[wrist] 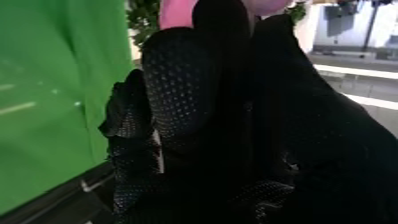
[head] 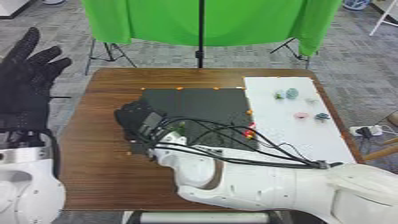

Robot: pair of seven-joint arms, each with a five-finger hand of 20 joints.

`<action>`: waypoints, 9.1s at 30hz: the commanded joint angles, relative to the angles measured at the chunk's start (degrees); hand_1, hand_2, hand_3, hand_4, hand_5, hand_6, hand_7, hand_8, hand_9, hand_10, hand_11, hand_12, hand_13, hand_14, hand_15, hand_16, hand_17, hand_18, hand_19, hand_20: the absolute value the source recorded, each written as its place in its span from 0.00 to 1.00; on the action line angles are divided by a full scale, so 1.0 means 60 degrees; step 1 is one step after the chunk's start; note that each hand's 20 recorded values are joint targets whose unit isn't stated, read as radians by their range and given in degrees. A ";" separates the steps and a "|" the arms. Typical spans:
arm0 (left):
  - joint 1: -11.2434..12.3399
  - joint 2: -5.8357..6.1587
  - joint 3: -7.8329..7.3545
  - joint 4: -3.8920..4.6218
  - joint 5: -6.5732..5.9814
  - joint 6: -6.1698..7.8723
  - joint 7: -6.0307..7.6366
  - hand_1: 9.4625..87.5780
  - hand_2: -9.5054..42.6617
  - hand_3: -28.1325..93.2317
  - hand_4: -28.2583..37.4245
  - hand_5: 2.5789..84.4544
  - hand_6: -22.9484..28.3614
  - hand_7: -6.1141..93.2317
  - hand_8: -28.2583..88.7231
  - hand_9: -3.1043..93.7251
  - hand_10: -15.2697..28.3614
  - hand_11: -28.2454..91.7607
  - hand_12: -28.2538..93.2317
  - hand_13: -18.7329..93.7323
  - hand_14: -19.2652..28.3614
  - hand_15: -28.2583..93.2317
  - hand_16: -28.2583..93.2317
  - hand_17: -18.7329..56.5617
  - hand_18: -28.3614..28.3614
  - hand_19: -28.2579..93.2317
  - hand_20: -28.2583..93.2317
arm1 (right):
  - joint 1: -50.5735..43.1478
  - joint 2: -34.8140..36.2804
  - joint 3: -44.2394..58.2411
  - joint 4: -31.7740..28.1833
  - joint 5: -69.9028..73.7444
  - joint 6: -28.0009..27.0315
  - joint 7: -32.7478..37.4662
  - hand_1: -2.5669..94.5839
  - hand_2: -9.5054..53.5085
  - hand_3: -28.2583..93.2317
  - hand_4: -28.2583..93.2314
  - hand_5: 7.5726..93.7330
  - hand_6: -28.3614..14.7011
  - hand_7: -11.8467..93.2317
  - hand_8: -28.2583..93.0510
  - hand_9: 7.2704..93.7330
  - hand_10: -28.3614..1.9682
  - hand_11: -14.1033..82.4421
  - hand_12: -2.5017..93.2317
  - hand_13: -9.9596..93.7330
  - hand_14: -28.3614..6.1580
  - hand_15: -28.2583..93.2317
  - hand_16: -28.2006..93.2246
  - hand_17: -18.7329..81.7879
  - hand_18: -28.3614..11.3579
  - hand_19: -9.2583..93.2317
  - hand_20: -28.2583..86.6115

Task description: Arrange flowers

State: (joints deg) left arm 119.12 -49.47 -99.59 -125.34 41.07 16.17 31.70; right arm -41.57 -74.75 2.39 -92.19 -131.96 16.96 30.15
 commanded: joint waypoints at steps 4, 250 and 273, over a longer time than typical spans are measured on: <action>-0.0433 -0.0078 0.0143 0.0139 0.0230 -0.0310 -0.0378 0.16 0.33 0.84 0.02 0.37 0.56 0.15 0.18 0.36 0.75 0.44 0.36 0.36 0.89 0.66 0.20 0.12 0.87 0.59 0.46 | -0.0730 -0.0378 0.1275 0.0475 -0.0819 -0.1277 -0.0474 0.65 0.00 0.76 0.00 0.94 0.71 0.26 0.25 1.00 0.75 0.27 0.37 0.90 0.77 0.69 0.42 0.57 0.32 0.94 0.57; 0.3514 -0.0700 -0.0478 -0.0696 -0.1139 0.1517 0.0634 0.20 0.34 0.84 0.09 0.40 0.61 0.20 0.17 0.38 0.81 0.53 0.36 0.38 0.92 0.76 0.16 0.15 0.87 0.63 0.52 | -0.1182 0.3335 0.3966 -0.1737 0.0677 -0.1706 0.0162 0.64 0.00 0.77 0.00 0.95 0.70 0.25 0.25 1.00 0.80 0.32 0.36 0.90 0.77 0.69 0.43 0.55 0.25 0.97 0.55; 0.2929 -0.0570 -0.0306 -0.0473 -0.1057 0.1333 0.0403 0.20 0.34 0.84 0.09 0.40 0.62 0.20 0.17 0.38 0.81 0.53 0.36 0.38 0.92 0.76 0.16 0.15 0.87 0.63 0.52 | -0.1628 0.0330 0.3717 0.0480 -0.0664 -0.3585 -0.0150 0.61 0.00 0.79 0.00 0.93 0.73 0.25 0.25 1.00 0.76 0.33 0.37 0.88 0.74 0.72 0.42 0.53 0.25 0.98 0.56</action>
State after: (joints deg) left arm 137.92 -52.14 -102.34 -129.15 34.08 25.17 35.51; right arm -49.78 -69.71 25.29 -91.10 -132.02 -1.48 30.48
